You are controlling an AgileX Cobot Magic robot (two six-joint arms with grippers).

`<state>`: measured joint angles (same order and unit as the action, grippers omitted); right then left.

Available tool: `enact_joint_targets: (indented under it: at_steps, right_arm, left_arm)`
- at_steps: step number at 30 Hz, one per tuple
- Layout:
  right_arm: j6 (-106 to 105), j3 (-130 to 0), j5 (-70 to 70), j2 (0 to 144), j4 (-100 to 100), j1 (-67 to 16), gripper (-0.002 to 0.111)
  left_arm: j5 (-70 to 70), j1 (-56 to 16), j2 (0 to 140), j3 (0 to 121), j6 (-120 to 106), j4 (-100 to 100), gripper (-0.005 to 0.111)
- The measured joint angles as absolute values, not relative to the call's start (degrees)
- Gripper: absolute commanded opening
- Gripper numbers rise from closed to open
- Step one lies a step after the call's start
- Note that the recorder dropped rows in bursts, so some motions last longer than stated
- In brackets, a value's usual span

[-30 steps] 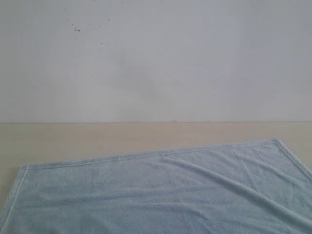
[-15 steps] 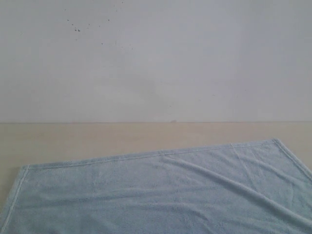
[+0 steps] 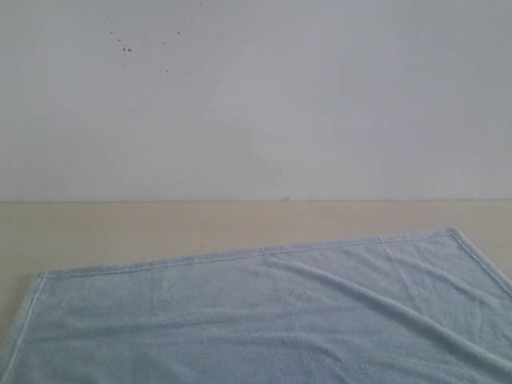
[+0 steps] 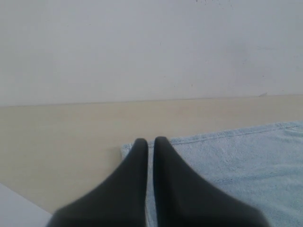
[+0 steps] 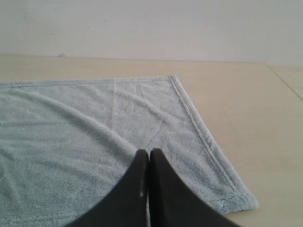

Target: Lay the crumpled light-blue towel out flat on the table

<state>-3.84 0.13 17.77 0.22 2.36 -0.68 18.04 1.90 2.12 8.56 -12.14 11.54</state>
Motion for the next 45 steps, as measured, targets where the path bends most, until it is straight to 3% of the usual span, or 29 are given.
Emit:
enact_joint_targets:
  at_steps: [12, 45]
  right_arm:
    - [-3.72, 0.13, 17.74, 0.22, 2.27, -0.68, 0.0]
    - [-3.72, 0.13, 17.74, 0.22, 2.27, -0.68, 0.0]
  left_arm:
    - [18.19, 1.9, 0.51, 0.36, -12.14, 11.41, 0.004]
    - [17.58, 1.9, 0.19, 0.21, -12.14, 11.18, 0.004]
